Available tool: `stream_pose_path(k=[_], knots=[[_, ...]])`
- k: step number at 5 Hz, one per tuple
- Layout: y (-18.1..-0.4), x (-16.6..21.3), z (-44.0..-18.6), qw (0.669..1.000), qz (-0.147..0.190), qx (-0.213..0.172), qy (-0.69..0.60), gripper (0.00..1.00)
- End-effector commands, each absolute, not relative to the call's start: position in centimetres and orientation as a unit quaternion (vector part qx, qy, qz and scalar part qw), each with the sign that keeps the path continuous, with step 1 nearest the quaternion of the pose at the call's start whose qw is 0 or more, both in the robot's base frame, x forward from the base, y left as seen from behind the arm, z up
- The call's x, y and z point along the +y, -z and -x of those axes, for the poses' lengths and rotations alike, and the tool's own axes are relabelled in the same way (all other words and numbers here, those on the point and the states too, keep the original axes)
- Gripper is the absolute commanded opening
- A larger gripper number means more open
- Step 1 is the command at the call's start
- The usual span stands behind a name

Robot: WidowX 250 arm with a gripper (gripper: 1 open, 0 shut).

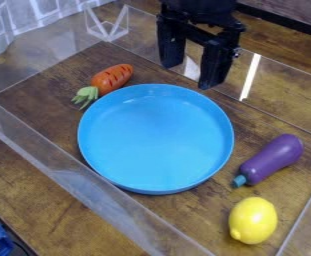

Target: Remove the purple eggplant from the blue tray and put it on the table

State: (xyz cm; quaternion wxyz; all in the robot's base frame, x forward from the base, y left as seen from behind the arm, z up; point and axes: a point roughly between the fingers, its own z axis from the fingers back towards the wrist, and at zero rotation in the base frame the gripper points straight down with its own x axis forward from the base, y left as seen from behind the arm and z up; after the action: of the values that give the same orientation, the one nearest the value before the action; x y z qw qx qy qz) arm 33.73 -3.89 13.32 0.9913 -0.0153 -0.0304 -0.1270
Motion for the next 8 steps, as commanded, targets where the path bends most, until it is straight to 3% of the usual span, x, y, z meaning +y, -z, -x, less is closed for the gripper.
stream_pose_path(k=[1, 8], knots=[[-15.9, -3.7, -33.9, 0.988, 0.011, -0.078, 0.131, 1.00], [-15.7, -2.7, -34.4, 0.984, 0.000, -0.101, 0.146, 1.00]])
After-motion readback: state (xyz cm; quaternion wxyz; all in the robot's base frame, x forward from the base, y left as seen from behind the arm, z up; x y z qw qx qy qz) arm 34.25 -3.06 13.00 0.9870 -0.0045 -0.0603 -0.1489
